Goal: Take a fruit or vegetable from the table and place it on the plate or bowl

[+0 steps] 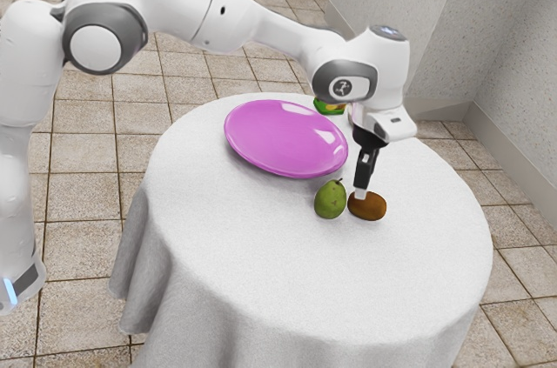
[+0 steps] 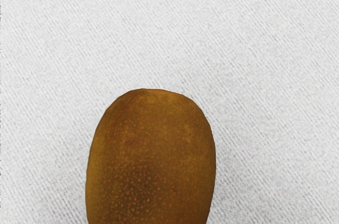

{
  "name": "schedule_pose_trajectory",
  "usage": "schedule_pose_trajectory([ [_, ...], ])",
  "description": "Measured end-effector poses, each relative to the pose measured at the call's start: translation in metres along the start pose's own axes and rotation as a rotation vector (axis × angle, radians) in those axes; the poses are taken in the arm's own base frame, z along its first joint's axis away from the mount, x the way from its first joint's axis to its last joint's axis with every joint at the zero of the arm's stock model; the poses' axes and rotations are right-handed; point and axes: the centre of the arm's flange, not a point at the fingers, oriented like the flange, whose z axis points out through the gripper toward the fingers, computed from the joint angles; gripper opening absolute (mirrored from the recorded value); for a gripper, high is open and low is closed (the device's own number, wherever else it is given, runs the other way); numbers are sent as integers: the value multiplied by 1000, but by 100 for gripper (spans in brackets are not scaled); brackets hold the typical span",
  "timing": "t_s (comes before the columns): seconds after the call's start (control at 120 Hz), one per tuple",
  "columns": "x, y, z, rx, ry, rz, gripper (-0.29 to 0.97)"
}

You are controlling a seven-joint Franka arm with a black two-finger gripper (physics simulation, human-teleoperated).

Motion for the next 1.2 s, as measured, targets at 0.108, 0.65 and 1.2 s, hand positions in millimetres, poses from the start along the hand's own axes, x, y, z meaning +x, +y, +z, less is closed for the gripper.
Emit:
schedule_pose_trajectory([
  [0.108,-1,-6,9,1,-2,0,68],
  [0.65,8,-16,56,-23,-3,13,68],
  [1.2,16,-12,66,-15,6,31,30],
])
